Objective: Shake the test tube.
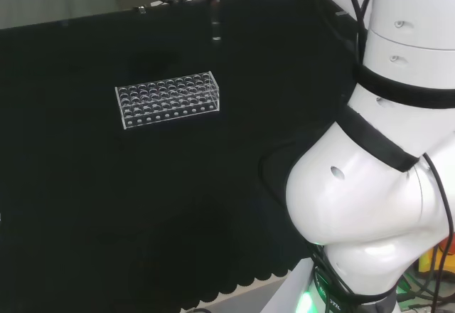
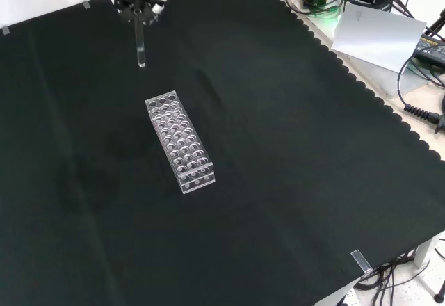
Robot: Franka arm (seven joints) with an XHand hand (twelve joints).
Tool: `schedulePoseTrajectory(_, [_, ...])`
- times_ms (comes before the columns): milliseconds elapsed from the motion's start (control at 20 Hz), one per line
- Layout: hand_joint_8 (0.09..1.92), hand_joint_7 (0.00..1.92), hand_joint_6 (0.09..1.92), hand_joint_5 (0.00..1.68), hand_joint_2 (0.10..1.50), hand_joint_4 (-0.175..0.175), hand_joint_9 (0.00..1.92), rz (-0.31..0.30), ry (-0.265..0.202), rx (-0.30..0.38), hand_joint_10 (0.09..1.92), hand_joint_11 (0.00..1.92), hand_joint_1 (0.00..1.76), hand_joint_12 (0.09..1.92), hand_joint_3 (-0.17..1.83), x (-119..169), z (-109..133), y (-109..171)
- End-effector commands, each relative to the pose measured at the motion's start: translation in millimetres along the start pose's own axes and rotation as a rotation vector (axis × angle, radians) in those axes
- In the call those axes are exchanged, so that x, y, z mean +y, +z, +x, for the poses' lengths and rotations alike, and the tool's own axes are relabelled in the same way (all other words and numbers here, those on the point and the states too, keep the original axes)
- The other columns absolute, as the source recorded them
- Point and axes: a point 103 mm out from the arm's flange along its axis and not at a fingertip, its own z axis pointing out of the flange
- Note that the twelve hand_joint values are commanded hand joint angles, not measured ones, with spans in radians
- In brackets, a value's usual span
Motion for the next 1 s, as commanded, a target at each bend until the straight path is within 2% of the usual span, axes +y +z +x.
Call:
schedulePoseTrajectory(50, [0.54, 1.41, 0.54, 1.35, 0.54, -0.175, 1.65, -0.047, 0.153, -0.031, 0.68, 1.27, 1.33, 0.86, 0.79, -4.4, -73.2, -24.7])
schedulePoseTrajectory(250, [0.54, 1.41, 0.54, 1.35, 0.54, -0.175, 1.65, -0.075, 0.191, -0.030, 0.68, 1.27, 1.33, 0.86, 0.79, -2.0, -85.8, -36.0])
schedulePoseTrajectory(450, [0.54, 1.41, 0.54, 1.35, 0.54, -0.175, 1.65, -0.072, 0.177, -0.029, 0.68, 1.27, 1.33, 0.86, 0.80, 0.9, -80.0, -37.0])
schedulePoseTrajectory(600, [0.54, 1.41, 0.54, 1.35, 0.54, -0.175, 1.65, -0.057, 0.152, -0.016, 0.68, 1.27, 1.33, 0.86, 0.80, 2.2, -63.7, -28.3])
schedulePoseTrajectory(1000, [0.55, 1.41, 0.55, 1.35, 0.54, -0.175, 1.65, 0.006, 0.037, 0.043, 0.68, 1.27, 1.33, 0.86, 0.80, 6.9, -0.2, 5.9])
